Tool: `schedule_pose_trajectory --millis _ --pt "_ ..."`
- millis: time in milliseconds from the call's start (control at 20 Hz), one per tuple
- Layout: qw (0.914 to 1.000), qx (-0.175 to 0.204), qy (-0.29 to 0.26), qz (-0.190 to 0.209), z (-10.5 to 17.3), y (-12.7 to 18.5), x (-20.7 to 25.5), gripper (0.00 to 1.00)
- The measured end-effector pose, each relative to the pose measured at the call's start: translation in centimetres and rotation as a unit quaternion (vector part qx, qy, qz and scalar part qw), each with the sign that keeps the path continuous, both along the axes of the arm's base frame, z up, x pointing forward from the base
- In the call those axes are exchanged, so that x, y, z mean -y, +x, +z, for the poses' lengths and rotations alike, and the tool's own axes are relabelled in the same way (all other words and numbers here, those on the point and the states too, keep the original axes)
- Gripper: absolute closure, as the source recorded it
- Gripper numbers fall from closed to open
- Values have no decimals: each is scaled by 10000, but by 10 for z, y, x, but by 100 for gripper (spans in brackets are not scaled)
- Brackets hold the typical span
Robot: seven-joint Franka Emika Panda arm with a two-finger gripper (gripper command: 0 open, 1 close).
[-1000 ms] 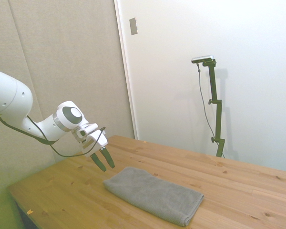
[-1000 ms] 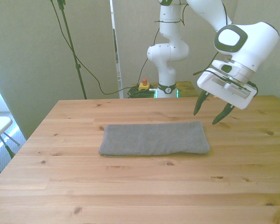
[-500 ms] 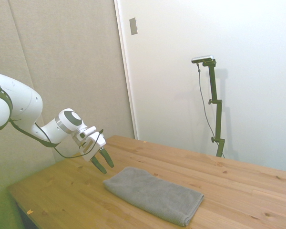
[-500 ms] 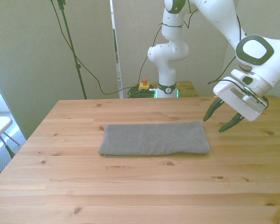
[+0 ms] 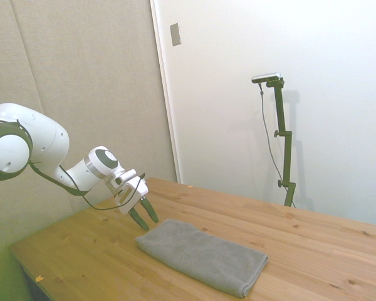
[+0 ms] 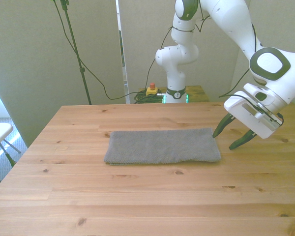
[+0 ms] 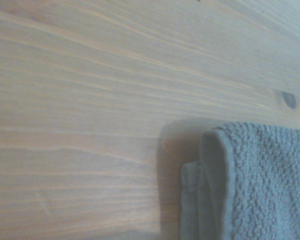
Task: Fold the towel
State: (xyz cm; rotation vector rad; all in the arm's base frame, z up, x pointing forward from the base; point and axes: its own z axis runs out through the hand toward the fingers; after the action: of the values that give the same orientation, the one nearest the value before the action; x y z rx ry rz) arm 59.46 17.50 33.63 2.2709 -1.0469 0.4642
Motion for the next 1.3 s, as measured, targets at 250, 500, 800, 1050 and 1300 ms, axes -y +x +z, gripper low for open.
schedule_pose_trajectory --millis 250,500,800,1050,1300 --pt "9999 11 -22 -108 -1 5 14 0" --pt "9996 20 1 -285 -1 14 46 0" --pt "9994 31 112 -329 0 17 60 0" --pt "9982 1 426 -422 3 20 74 0" --pt "9968 70 662 -447 6 19 81 100"
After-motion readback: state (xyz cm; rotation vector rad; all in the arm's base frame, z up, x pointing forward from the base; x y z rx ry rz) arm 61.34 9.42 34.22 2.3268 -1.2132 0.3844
